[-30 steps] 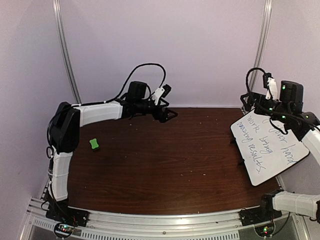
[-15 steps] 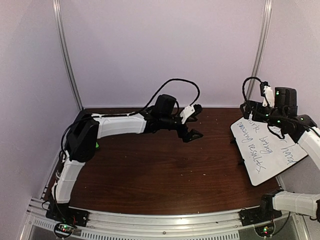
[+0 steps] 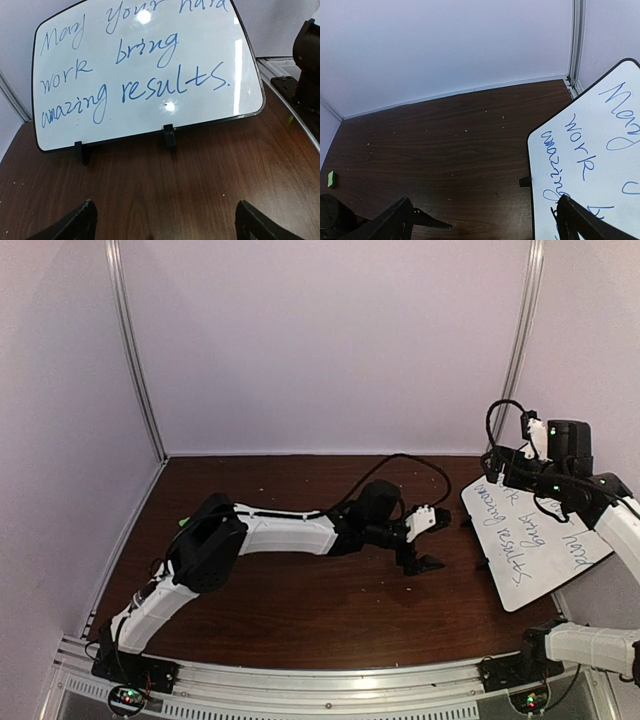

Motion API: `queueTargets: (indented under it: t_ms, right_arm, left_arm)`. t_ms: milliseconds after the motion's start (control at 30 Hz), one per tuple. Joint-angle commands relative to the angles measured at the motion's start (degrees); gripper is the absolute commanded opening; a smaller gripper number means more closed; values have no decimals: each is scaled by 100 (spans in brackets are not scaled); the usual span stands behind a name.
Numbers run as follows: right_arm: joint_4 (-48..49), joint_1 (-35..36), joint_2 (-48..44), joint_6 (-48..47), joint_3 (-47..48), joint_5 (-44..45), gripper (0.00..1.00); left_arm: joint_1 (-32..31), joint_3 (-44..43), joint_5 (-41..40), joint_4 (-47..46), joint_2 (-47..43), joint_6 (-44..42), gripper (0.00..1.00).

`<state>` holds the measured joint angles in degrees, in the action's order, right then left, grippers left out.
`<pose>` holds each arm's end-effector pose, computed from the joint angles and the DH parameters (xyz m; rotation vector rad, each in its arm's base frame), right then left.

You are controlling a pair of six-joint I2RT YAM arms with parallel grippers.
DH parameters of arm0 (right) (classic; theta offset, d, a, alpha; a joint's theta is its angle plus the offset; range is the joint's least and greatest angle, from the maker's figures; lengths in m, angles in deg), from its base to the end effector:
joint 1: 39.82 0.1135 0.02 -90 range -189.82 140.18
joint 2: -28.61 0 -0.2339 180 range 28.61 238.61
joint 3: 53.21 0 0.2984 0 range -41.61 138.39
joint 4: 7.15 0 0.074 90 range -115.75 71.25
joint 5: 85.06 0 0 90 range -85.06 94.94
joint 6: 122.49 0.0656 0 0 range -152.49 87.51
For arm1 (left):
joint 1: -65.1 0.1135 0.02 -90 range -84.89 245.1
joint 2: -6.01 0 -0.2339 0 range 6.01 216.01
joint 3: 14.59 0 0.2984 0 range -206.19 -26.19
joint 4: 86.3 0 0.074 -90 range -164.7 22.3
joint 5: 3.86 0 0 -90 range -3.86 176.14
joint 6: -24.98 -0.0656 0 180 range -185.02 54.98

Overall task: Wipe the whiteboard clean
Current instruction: Move the whiteboard to the center of the board.

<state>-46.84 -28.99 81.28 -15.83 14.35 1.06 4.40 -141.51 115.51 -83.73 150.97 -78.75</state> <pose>0.2871 0.0594 0.3177 0.0591 2.0215 0.3738 0.2744 -0.5547 0.1092 1.4924 1.3676 -1.0282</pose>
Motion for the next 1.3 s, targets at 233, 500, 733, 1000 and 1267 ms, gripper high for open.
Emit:
queueTargets:
  t_ms: [233, 500, 733, 1000, 1267]
  right_arm:
    - [-844, 42, 569, 75, 76, 249, 100]
    - [-691, 948, 62, 2291, -287, 1794, 100]
    - [-536, 2361, 170, 3899, -874, 2836, 100]
    - [460, 2680, 1176, 4762, -1083, 3696, 95]
    - [-716, 2650, 3138, 6382, 75, 4779, 94]
  left_arm:
    - [-62, -89, -687, -939, 128, 992, 98]
    - [238, 1803, -2218, -886, -1545, 1033, 98]
    - [911, 3573, -2412, -1052, -3085, 1825, 98]
    - [973, 4452, -2691, -758, -4244, 1843, 98]
    - [999, 5126, -3179, -291, -5060, 1752, 98]
